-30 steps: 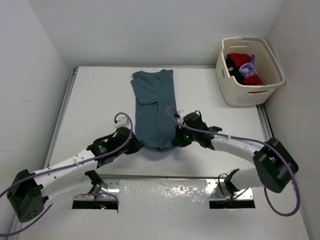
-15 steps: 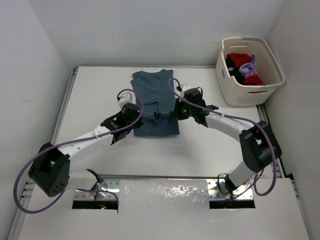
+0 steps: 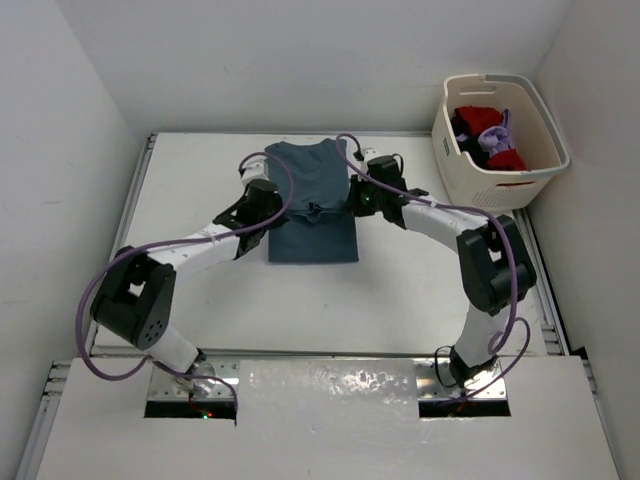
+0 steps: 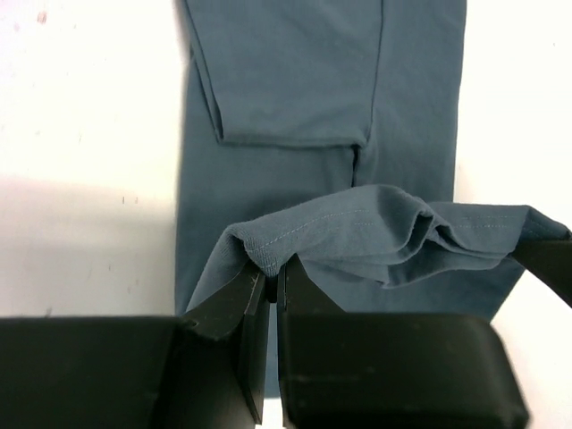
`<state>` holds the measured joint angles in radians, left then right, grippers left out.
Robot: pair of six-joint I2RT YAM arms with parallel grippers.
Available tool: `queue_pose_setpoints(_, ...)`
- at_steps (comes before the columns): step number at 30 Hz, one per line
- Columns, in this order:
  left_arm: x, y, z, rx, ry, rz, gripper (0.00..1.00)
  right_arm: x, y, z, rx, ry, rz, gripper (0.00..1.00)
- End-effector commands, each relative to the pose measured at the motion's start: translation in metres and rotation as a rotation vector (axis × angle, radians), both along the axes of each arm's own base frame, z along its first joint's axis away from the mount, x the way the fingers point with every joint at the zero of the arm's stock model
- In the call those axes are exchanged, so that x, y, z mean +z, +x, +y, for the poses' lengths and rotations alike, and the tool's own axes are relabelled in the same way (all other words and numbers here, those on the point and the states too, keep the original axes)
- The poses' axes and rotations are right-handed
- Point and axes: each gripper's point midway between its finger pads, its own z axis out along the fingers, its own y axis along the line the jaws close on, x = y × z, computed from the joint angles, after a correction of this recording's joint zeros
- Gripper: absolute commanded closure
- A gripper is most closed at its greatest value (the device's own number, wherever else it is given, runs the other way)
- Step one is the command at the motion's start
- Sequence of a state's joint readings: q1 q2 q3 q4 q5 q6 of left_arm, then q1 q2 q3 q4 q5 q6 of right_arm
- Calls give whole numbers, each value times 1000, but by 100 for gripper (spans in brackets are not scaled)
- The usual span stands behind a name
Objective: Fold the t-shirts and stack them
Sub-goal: Fold the folded rectangular tshirt in 1/3 of the way
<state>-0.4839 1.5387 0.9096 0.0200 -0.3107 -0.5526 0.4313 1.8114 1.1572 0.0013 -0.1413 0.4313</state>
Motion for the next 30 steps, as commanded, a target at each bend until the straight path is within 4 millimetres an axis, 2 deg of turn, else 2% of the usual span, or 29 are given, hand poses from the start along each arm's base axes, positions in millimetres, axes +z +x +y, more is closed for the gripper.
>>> queue_pose_setpoints(1,28,32,-3,-13,-36,-98,100,23,32,7,9,32,-87,100)
queue_pose_setpoints(5,12,45,0,-14,-28,-61,100,17,46,7,14,23,-89,100)
queue_pose_setpoints(9,8,60,-4,-38,-26,-58,100,6,57,4,1,17,-59,100)
queue_pose_setpoints(10,-3,62,-4,-40,-10,-34,100,1,59,5,-3,20,-51,100)
queue_pose_setpoints(12,-6,70,-4,-36,-7,-20,100,-3,62,5,-9,24,-49,100)
queue_pose_setpoints(16,-27,78,-1,-24,-18,30,100,-10,76,1,-53,36,-36,100)
queue_pose_setpoints(17,-30,80,1,-25,-22,37,100,-17,80,-2,-65,43,-23,99)
queue_pose_setpoints(18,-29,84,3,-21,-26,42,100,-19,81,-1,-62,57,-17,89)
queue_pose_setpoints(19,-37,84,2,-26,-29,69,100,-18,86,-1,-66,68,-19,84)
queue_pose_setpoints(20,-41,85,6,-25,-25,88,79,-22,89,-3,-72,72,-14,74)
queue_pose_setpoints(21,-38,90,6,-22,-30,84,63,-17,93,-2,-66,78,-26,59)
queue_pose_setpoints(22,-42,91,5,-34,-29,95,41,-16,95,-2,-56,86,-29,53)
queue_pose_setpoints(23,-41,92,5,-35,-28,95,28,-12,97,-2,-51,88,-39,45)
queue_pose_setpoints(26,-27,96,3,-48,-42,67,19,0,95,-1,-13,79,-63,32)
queue_pose_setpoints(29,-10,94,6,-39,-43,32,13,10,83,-4,4,82,-81,29)
queue_pose_setpoints(30,-11,90,7,-37,-41,37,12,1,72,-8,3,73,-56,28)
